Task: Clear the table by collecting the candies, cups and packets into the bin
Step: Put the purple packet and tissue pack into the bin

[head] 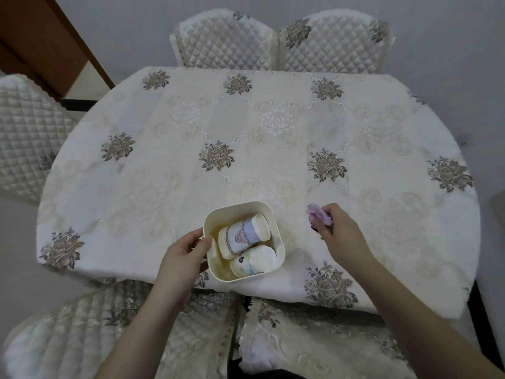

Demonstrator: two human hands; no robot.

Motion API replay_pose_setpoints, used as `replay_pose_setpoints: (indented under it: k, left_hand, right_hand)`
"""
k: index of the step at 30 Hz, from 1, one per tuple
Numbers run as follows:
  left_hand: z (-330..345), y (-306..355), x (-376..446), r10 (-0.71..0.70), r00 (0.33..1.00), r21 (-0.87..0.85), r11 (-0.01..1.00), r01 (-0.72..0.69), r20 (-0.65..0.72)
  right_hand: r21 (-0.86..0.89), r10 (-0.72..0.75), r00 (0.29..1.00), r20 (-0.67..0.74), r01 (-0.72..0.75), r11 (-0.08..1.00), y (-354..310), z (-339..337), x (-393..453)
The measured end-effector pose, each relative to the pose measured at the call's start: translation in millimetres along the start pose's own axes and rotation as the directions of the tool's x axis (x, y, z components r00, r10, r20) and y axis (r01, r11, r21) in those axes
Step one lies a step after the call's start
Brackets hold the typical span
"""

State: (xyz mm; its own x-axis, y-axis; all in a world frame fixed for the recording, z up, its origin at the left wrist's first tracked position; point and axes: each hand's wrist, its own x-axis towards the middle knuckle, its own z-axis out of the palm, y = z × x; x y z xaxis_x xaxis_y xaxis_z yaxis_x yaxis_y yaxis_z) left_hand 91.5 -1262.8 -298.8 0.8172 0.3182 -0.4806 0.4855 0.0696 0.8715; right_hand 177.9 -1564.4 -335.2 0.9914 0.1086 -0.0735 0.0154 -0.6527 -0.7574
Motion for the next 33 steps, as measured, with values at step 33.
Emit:
replay_pose_setpoints:
  k: [33]
  left_hand:
    - [-55.4,-25.7,-69.7,0.071,0.996,-0.020,0.997,-0.070,0.056]
  right_hand:
    - [-0.302,-0.418,0.882,0.219,0.469,0.830,-141.9,2.4,-111.7]
